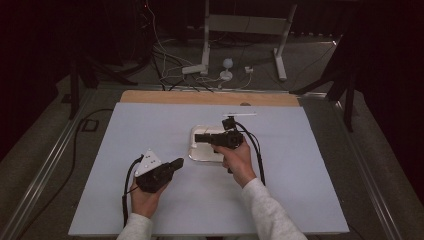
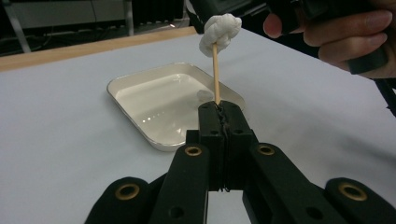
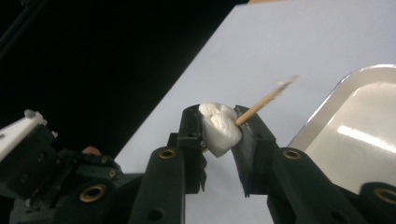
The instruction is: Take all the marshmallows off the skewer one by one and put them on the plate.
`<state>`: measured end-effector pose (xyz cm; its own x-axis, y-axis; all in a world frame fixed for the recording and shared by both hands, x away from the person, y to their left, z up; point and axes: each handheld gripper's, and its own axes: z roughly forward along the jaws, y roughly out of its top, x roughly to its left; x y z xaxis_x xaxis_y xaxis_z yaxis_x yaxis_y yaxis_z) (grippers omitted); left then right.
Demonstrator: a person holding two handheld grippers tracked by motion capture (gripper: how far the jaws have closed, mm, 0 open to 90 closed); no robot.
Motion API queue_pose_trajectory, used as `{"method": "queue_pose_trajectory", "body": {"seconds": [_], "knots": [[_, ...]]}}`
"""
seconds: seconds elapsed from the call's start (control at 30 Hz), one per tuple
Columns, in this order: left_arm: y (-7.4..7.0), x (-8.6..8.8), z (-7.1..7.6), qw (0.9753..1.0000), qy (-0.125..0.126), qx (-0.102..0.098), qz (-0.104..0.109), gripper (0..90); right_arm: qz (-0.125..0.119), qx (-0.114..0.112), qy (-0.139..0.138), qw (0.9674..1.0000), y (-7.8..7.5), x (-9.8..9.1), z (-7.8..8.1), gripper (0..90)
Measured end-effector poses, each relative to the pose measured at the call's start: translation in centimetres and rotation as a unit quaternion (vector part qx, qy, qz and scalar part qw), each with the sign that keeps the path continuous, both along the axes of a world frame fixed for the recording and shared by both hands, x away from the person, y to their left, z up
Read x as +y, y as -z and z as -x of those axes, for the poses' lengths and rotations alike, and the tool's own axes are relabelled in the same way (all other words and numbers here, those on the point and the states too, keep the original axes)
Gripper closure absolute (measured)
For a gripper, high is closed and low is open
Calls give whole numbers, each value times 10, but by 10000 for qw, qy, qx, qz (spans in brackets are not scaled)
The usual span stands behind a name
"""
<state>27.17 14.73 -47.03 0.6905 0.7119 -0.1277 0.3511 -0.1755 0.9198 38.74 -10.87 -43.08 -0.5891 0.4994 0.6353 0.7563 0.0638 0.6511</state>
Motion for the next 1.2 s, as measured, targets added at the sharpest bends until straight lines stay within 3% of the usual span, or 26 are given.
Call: {"method": "queue_pose_trajectory", "body": {"seconds": [0.4,0.43,0.5,0.6,0.83,1.2], "knots": [[-2,3,2,10000,4,-92,-15,900,-98,-239,265,9993,-12,-3,1,778],[-2,3,2,9999,5,-94,-42,900,-170,-260,447,9985,-13,-7,0,787],[-2,4,3,10000,31,-79,-12,900,-205,-260,530,9980,-14,-12,-2,791],[-1,0,2,9999,71,-90,-95,900,-32,-427,578,9974,-18,-16,-2,798],[-1,2,3,9998,100,-86,-170,900,26,-443,658,9968,-18,-20,-4,806],[0,-1,4,9994,118,-72,-306,900,198,-653,885,9937,-18,-24,-1,831]]}}
